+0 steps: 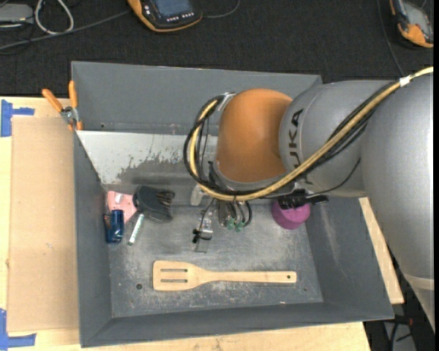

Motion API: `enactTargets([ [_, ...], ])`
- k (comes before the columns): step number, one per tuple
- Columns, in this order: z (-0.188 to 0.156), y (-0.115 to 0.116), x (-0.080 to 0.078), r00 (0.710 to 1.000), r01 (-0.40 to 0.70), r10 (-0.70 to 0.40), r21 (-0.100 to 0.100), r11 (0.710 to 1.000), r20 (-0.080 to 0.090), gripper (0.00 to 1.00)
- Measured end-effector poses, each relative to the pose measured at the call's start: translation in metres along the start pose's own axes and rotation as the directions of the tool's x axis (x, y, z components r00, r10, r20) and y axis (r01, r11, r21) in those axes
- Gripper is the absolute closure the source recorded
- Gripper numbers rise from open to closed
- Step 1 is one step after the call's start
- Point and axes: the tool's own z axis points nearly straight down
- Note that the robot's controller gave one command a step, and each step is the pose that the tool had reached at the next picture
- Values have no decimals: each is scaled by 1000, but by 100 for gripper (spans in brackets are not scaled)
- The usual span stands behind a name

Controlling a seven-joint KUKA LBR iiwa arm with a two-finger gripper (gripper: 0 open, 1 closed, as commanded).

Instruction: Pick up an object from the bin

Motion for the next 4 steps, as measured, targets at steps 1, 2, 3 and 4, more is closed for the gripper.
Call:
enactTargets([
  [1, 10, -8, 13, 988, -157, 157, 1, 988, 2, 0],
  [2, 9, -16, 10, 995, 104, -104, 1, 995, 3, 0],
  [3, -29, -68, 15, 996, 86, -86, 0, 996, -4, 0],
  [4, 0, -84, 31, 986, 166, -166, 1, 986, 7, 0],
])
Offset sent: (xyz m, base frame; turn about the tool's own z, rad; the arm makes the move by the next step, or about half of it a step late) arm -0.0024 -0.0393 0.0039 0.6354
